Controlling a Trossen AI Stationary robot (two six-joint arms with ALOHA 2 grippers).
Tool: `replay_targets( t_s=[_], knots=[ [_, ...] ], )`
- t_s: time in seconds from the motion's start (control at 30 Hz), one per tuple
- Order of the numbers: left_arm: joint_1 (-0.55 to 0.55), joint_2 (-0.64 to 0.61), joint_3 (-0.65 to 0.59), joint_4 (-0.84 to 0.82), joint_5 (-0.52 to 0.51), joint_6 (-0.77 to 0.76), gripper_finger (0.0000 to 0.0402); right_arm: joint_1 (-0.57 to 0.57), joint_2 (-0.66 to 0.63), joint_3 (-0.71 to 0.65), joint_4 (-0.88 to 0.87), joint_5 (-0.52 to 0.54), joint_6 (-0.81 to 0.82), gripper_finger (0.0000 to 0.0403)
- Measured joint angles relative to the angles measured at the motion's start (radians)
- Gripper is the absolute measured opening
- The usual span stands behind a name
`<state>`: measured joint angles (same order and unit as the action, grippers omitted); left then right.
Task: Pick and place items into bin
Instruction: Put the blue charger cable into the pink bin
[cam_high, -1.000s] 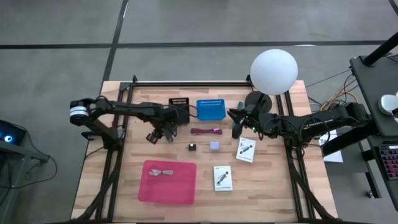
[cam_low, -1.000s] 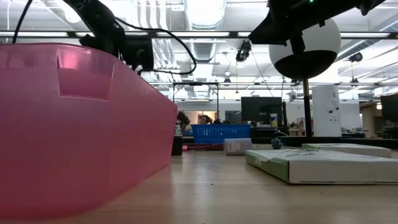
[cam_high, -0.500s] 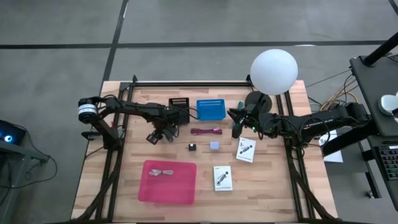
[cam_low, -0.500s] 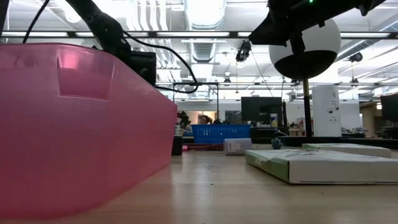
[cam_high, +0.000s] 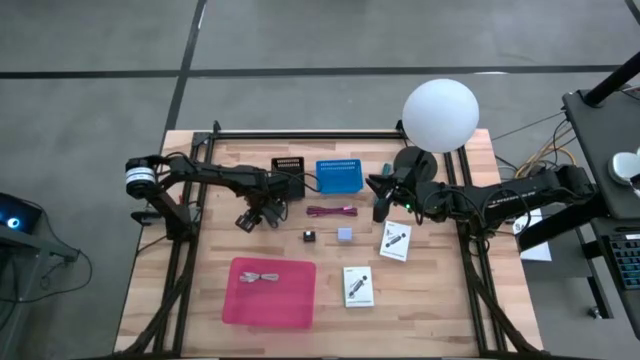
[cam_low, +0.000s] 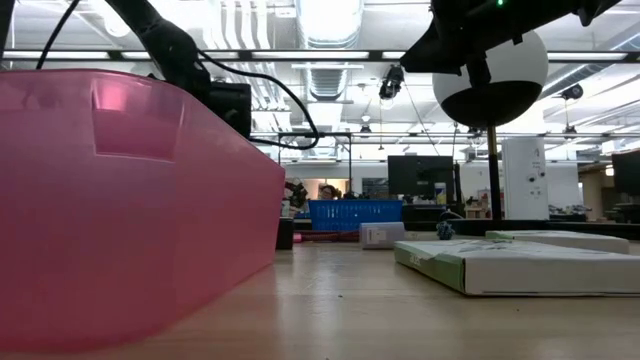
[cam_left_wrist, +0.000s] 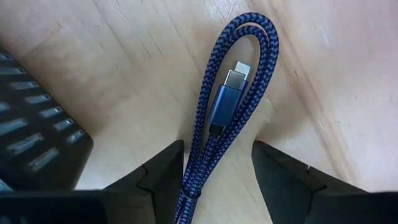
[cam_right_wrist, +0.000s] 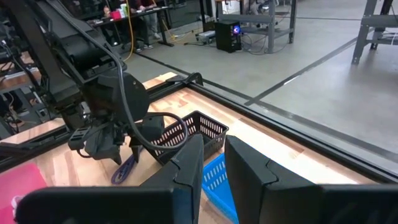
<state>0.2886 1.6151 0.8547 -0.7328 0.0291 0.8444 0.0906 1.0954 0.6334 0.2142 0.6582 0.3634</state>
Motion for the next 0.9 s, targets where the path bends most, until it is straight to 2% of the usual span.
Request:
replay_targets(
  t_s=[0.37,0.6,0.9],
  knots=[
    [0.000,0.001,-0.002,0.007,-0.001,-0.002,0.0165,0.000,0.000,0.000,0.000,0.000,-0.008,0.0057],
    [-0.001,0.001,-0.003,0.003,0.007,-0.007,0.0102,0.000,0.000,0.000,0.000,0.000,-0.008,0.0057],
    [-0.001,0.001,-0.003,0.004,0.014,-0.105,0.0034,0.000,0.000,0.000,0.000,0.000,-0.008,0.0057]
  ],
)
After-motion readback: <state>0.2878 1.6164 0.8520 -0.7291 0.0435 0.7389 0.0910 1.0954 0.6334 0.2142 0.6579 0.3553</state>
